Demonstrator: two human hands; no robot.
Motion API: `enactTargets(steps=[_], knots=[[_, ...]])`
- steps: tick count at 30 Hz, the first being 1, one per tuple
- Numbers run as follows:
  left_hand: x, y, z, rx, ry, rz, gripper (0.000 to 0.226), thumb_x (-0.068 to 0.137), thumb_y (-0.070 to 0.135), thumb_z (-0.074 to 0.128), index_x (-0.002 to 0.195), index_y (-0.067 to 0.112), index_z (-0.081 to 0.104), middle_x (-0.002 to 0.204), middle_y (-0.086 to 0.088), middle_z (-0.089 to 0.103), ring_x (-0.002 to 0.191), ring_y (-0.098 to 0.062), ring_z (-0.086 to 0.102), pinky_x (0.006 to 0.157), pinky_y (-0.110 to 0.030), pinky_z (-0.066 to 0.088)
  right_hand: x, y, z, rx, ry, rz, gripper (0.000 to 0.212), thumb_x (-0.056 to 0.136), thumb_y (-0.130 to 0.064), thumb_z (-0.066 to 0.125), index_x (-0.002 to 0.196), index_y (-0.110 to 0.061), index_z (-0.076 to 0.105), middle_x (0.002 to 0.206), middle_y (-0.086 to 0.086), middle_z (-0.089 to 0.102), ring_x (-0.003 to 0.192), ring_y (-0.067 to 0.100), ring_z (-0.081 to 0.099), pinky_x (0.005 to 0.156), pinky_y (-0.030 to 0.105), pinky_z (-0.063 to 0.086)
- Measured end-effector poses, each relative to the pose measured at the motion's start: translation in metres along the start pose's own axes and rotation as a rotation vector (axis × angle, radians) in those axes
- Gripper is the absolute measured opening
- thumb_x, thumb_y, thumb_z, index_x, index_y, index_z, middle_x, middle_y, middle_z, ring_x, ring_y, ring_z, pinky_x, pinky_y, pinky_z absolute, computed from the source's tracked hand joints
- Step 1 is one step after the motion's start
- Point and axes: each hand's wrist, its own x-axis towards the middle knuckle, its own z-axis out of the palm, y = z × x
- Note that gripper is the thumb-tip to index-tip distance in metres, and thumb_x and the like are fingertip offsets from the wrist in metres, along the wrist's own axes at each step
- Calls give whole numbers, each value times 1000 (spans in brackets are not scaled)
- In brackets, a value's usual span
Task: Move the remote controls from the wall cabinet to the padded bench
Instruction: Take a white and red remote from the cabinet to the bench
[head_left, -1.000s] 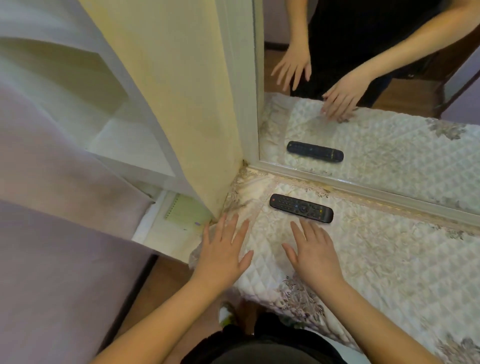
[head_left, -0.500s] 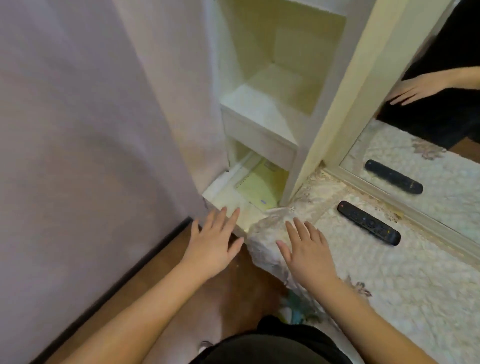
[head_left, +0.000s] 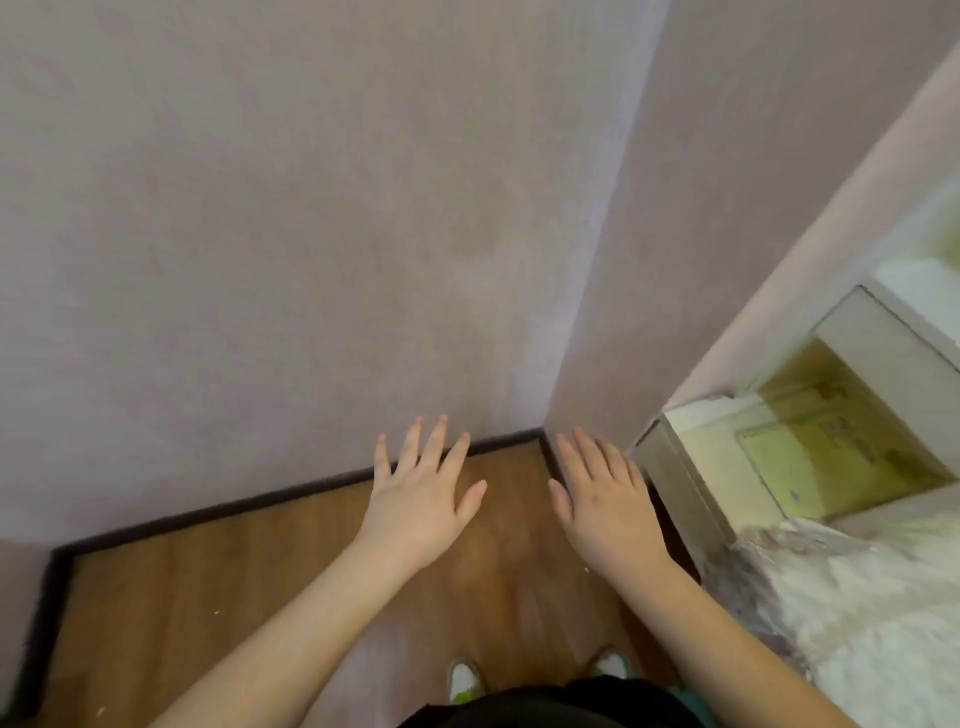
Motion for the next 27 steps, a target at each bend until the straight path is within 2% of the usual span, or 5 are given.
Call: enactTargets(steps=[5,9,13,20,27], knots=[[-30,-54,-4,-20,42,-202,69,89,62,9,150,32,17,162,-1,8,149,-25,1,116,-56,1,31,-56,1,-48,-54,-198,58,93,-48,29,136,-17,52,138,6,55,127,28,51,105,43,39],[-46,-74,-2,-68,117,-396,63,90,58,24,144,29,38,154,-1,34,144,-26,26,109,-62,20,51,-91,5,-46,-88,-383,58,92,-49,31,133,-16,54,136,8,57,125,30,53,102,45,43],[-59,-88,2,-75,147,-532,62,91,56,29,143,25,43,151,-4,40,142,-24,31,111,-59,24,74,-120,9,-34,-86,-561,58,93,-49,31,136,-17,51,139,7,53,128,30,49,104,45,40],[-94,-106,8,-52,150,-854,63,94,60,25,149,29,27,158,-1,24,147,-22,17,117,-49,10,100,-177,19,-21,-201,-821,62,93,-53,25,145,-22,36,152,4,36,138,32,35,110,45,31],[-140,-105,16,-113,124,-1141,66,94,63,14,152,33,6,161,2,2,148,-20,-4,117,-46,-4,89,-240,21,-18,-265,-1125,66,90,-56,20,142,-23,43,149,2,42,135,27,41,108,45,36]])
